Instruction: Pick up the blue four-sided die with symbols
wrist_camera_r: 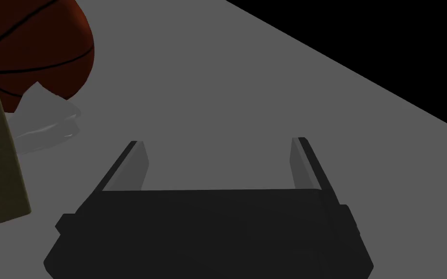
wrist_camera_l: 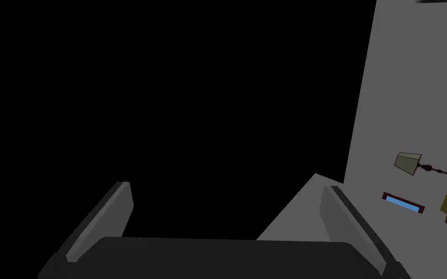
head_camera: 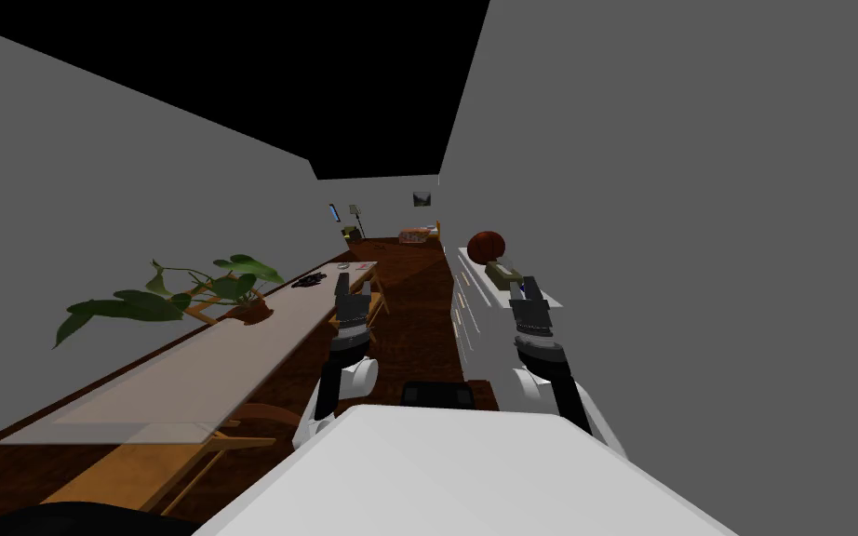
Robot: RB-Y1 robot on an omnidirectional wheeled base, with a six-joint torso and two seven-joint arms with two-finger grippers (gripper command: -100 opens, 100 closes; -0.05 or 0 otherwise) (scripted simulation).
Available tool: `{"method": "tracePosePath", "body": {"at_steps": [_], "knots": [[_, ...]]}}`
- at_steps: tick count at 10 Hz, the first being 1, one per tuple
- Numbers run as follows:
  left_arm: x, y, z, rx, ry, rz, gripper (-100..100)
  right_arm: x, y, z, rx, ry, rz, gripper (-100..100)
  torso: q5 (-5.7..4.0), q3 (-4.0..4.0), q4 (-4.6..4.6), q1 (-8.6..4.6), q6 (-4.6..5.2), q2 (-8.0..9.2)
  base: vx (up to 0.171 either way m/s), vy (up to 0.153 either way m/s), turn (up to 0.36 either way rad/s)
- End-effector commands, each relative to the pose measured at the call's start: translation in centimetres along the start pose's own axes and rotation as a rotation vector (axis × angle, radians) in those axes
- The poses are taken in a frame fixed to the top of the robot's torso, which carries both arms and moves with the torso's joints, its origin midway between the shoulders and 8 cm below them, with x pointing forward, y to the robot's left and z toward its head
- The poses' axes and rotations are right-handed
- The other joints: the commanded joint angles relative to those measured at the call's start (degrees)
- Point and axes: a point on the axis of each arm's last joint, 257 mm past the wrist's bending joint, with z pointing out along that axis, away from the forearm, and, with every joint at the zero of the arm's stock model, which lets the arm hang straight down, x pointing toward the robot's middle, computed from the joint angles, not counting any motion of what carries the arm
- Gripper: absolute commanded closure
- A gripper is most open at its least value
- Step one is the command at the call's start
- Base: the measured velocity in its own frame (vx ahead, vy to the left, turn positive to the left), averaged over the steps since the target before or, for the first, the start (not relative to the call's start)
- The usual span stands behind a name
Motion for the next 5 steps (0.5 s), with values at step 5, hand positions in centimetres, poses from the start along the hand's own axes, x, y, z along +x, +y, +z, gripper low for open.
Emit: {"method": "tracePosePath", "body": {"at_steps": [5], "knots": [[0.0,0.0,0.0,0.0,0.0,0.0,0,3.4,-1.2,-2.2,0.014,0.136,0.002,-100,0.04,0.0,0.0,0.17,0.0,0.01,0.003,0.036,-0.058]]}}
